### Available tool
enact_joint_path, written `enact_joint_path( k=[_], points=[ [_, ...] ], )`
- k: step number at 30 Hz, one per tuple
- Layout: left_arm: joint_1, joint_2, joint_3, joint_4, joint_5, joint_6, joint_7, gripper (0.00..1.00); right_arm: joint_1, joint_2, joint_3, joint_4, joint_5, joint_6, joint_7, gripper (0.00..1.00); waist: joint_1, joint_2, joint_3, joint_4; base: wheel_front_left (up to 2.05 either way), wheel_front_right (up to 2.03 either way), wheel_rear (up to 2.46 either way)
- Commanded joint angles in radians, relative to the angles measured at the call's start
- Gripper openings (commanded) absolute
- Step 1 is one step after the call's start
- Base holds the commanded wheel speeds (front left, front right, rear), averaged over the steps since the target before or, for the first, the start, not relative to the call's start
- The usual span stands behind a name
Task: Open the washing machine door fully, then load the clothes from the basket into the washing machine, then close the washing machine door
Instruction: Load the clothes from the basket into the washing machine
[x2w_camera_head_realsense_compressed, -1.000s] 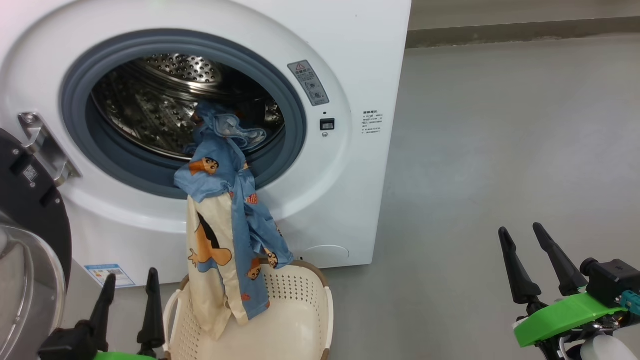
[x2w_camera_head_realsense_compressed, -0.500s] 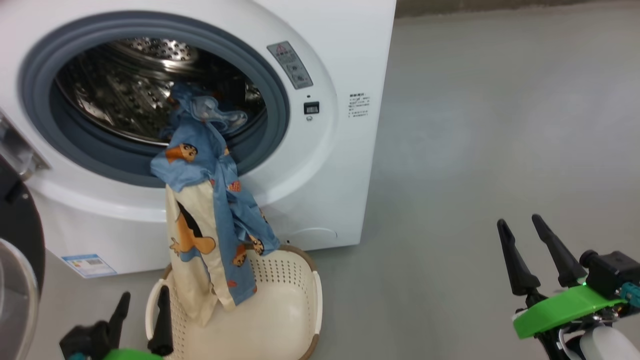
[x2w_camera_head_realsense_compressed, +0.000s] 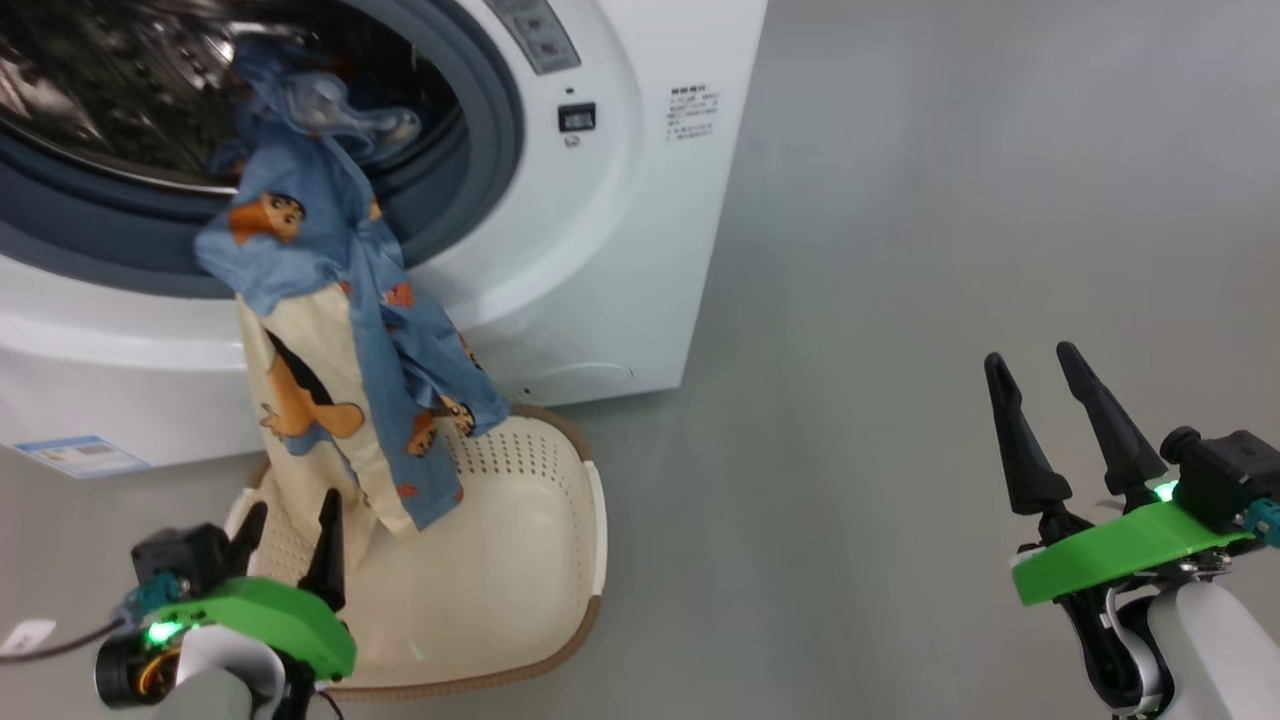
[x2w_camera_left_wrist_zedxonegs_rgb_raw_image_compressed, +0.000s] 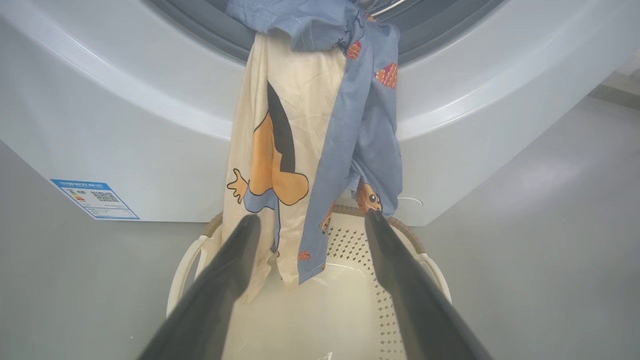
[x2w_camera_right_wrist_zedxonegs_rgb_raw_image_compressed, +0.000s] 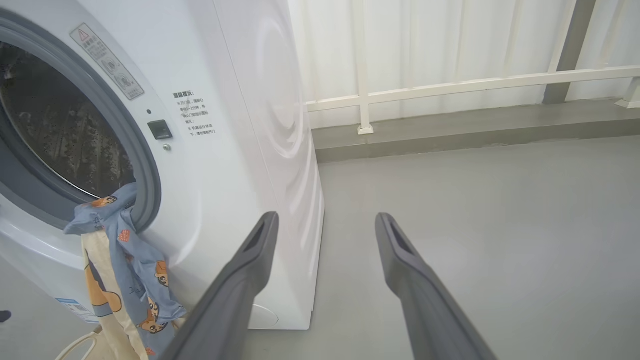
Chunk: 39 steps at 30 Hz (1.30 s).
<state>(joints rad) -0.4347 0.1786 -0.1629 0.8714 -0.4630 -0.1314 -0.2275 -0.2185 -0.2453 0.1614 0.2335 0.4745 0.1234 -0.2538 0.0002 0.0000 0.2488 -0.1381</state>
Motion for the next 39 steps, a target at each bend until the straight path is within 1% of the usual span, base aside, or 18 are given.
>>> enact_joint_path(
  k=[1,9,10,19,29,37,39],
  points=[
    [-0.046,0.041,0.015,0.009,-0.017,0.001,-0.002,1.00,-0.022,-0.006,0.018,-0.030,-0.014,0.007,-0.008,1.00,-0.0002,0.0000,0.068,-0.038,0.00,0.00,0.00],
    [-0.217,0.086,-0.045,0.156,-0.090,0.001,0.011,1.00,-0.067,0.017,0.016,-0.054,-0.025,0.007,-0.008,1.00,-0.0002,0.0000,0.192,-0.072,0.00,0.00,0.00],
    [-0.217,0.086,-0.045,0.156,-0.090,0.001,0.011,1.00,-0.067,0.017,0.016,-0.054,-0.025,0.007,-0.008,1.00,-0.0002,0.0000,0.192,-0.072,0.00,0.00,0.00],
    [-0.363,0.124,-0.067,0.266,-0.150,0.001,0.039,1.00,-0.108,0.038,0.008,-0.083,-0.036,0.007,-0.008,1.00,-0.0002,0.0000,0.311,-0.094,0.00,0.00,0.00],
    [-0.502,0.163,-0.107,0.319,-0.167,0.001,0.046,1.00,-0.146,0.059,0.001,-0.108,-0.049,0.007,-0.008,1.00,-0.0002,0.0000,0.430,-0.117,0.00,0.00,0.00],
    [-0.576,0.186,-0.119,0.330,-0.170,0.001,-0.013,1.00,-0.158,0.068,-0.002,-0.115,-0.051,0.007,-0.008,1.00,-0.0002,0.0000,0.468,-0.129,0.00,0.00,0.00],
    [-0.592,0.190,-0.119,0.323,-0.161,0.007,-0.025,1.00,-0.160,0.069,-0.002,-0.116,-0.051,0.007,-0.008,1.00,-0.0002,0.0000,0.475,-0.129,0.00,0.00,0.00]
  ],
)
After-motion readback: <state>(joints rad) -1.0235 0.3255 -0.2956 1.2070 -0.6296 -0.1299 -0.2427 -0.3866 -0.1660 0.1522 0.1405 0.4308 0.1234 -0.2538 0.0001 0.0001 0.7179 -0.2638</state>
